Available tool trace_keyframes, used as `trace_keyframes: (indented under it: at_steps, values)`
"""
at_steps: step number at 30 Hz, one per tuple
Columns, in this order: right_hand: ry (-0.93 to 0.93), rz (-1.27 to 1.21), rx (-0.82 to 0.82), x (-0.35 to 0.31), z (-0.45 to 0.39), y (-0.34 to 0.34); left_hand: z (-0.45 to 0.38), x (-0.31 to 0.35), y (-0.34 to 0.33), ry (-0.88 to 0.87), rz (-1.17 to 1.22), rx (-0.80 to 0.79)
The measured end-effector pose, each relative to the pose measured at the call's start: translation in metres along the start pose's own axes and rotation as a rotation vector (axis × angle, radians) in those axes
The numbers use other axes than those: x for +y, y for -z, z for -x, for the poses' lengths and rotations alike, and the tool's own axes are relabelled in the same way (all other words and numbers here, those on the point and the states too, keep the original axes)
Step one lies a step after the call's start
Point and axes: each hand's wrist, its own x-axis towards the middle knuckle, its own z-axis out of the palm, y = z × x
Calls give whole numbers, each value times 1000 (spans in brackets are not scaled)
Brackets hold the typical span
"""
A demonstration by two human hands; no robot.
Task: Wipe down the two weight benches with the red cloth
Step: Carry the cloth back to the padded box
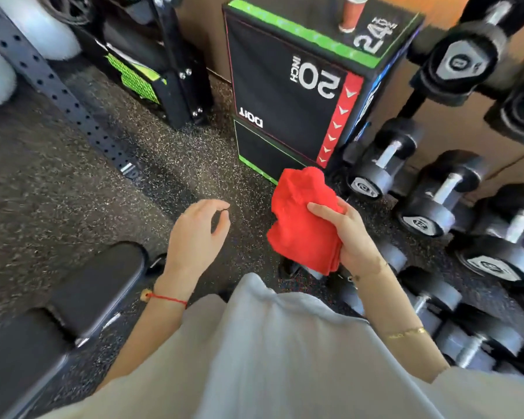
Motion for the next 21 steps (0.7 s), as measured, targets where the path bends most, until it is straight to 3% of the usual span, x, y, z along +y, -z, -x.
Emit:
trace_keyframes:
  at_steps: [10,21]
  values:
    - [-40,38,13,-41,-120,-48,-132,-43,-9,22,35,-3]
    - [18,-87,165,-83,-282,-169,-356,-144,36,-150,-19,-104]
